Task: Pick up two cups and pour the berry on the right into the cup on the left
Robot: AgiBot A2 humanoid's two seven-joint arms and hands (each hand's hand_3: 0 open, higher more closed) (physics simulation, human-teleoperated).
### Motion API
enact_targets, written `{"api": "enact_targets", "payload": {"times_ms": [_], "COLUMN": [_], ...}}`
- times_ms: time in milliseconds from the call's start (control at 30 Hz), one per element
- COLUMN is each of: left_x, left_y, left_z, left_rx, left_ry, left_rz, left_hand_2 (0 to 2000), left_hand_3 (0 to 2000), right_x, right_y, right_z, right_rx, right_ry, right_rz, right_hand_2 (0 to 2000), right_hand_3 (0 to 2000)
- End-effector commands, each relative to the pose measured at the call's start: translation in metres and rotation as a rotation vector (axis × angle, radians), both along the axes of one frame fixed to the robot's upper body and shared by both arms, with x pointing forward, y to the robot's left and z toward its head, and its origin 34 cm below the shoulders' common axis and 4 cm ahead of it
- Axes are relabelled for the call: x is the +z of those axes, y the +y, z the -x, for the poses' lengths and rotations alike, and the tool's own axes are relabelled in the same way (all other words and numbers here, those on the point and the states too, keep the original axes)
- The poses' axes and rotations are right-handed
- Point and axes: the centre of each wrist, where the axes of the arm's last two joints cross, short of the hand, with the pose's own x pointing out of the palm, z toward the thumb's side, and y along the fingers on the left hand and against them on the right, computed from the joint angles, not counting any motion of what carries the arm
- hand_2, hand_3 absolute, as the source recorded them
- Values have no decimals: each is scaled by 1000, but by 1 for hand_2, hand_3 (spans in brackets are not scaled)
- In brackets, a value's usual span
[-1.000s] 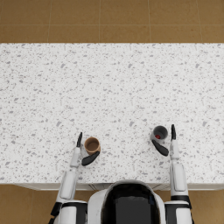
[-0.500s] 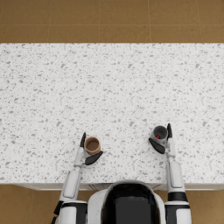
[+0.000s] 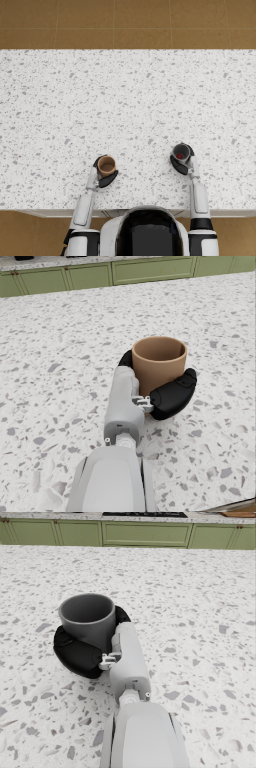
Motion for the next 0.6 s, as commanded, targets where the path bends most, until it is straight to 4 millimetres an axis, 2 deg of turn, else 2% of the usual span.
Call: {"api": "enact_targets", "payload": {"times_ms": [33,100,133,233,367,600], "left_x": [18,27,46,55,58,54], "left_y": [-9,-22,-50,-59,-68,-79], "left_z": [-7,-10,-22,-31,-43,-57], "left_rx": [-21,-55,-111,-113,-119,-126], "left_ry": [-73,-109,-181,-243,-287,-294], "left_rz": [25,50,120,61,-43,-124], "left_hand_2": [2000,2000,2000,2000,2000,2000], "left_hand_3": [1280,1280,1280,1280,1280,1280], "right_x": [28,41,73,85,101,143], "right_y": [6,18,32,38,43,59], "right_z": [-2,-3,-5,-7,-16,-21], "right_rx": [12,47,77,77,69,66], "right_ry": [-108,-161,-284,-340,-411,-593], "right_rz": [-3,-9,-21,61,171,357], "right_hand_2": [2000,2000,2000,2000,2000,2000], "right_hand_3": [1280,1280,1280,1280,1280,1280]}}
